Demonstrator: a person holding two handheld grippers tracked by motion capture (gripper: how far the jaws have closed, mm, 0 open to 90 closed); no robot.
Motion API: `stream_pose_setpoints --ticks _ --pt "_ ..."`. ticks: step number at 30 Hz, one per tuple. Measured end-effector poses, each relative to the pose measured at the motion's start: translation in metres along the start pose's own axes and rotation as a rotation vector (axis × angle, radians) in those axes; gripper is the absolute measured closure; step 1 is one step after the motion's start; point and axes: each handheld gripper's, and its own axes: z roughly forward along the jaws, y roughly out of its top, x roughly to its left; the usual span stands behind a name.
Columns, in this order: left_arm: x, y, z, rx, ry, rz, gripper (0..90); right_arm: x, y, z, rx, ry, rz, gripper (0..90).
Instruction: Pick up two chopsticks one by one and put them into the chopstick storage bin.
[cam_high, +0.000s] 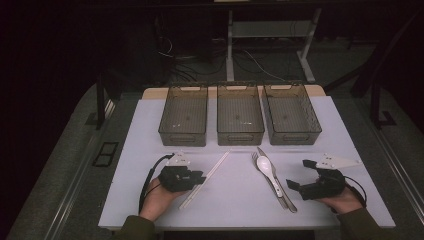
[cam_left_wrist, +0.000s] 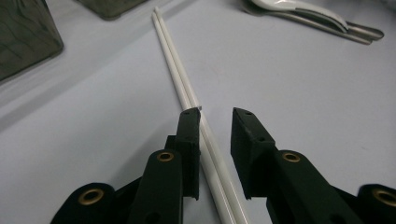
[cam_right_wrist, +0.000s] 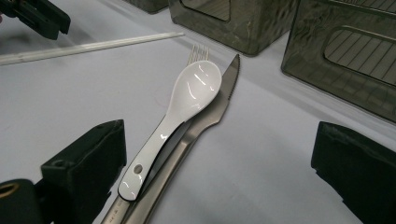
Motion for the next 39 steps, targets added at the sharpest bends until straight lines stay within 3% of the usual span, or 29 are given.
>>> stream_pose_setpoints --ticks 12,39 --pt "0.0008 -0.0018 0.0049 0.053 0.017 0.018 75.1 0.0001 0.0000 0.0000 0.000 -0.001 -0.001 3.2" --pt "0.0050 -0.0033 0.0056 0.083 0.049 0.016 76.6 0.0000 0.0000 0.0001 0.002 -0.002 -0.002 3.3"
